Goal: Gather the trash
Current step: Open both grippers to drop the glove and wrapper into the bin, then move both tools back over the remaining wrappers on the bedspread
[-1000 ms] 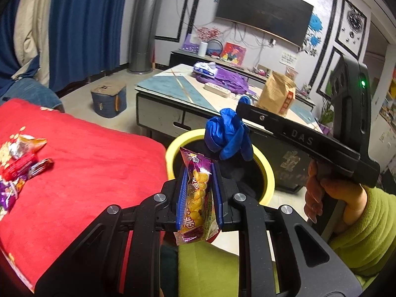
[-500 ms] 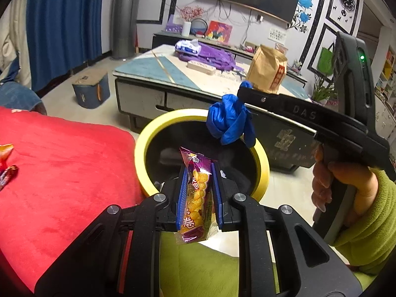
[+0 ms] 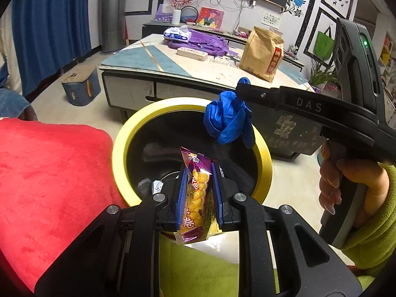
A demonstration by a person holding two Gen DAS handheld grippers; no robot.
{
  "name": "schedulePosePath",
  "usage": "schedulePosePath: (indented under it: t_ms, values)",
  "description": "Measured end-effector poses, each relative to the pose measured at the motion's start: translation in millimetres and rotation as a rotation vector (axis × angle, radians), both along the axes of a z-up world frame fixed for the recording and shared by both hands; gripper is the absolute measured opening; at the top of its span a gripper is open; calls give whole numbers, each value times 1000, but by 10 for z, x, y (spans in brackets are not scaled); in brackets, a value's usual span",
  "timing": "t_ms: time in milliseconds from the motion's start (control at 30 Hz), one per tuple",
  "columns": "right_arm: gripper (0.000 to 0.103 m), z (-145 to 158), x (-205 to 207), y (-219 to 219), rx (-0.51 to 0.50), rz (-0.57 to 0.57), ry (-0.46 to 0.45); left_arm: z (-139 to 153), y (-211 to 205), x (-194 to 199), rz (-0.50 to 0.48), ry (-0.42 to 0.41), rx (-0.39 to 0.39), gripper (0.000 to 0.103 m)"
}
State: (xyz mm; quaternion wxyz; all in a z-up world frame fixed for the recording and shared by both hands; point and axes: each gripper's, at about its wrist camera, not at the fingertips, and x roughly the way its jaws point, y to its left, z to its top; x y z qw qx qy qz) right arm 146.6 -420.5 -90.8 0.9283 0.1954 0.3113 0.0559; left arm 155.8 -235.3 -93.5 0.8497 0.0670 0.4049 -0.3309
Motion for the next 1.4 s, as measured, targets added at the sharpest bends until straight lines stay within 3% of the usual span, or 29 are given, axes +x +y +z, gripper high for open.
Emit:
schedulePosePath:
  t_ms: [333, 433, 500, 667, 867, 1400]
  values:
    - [6, -111, 47, -94, 27, -10, 37, -163, -102, 100, 0, 51, -9, 15]
    - [10, -132, 65, -109, 32, -12, 49, -180, -95, 114, 11, 64, -25, 30]
    - [28, -138, 64, -118, 35, -19, 50, -178, -80, 128, 19, 62, -31, 42]
    - [47, -131, 58, -137, 35, -34, 48, -111, 18, 134, 60, 50, -53, 64]
    - [49, -87, 39, -82, 23, -29, 40, 60, 281, 119, 147, 3, -82, 90]
    - [55, 313, -124, 637, -46, 130, -84, 531, 1273, 15, 452, -145, -133, 92]
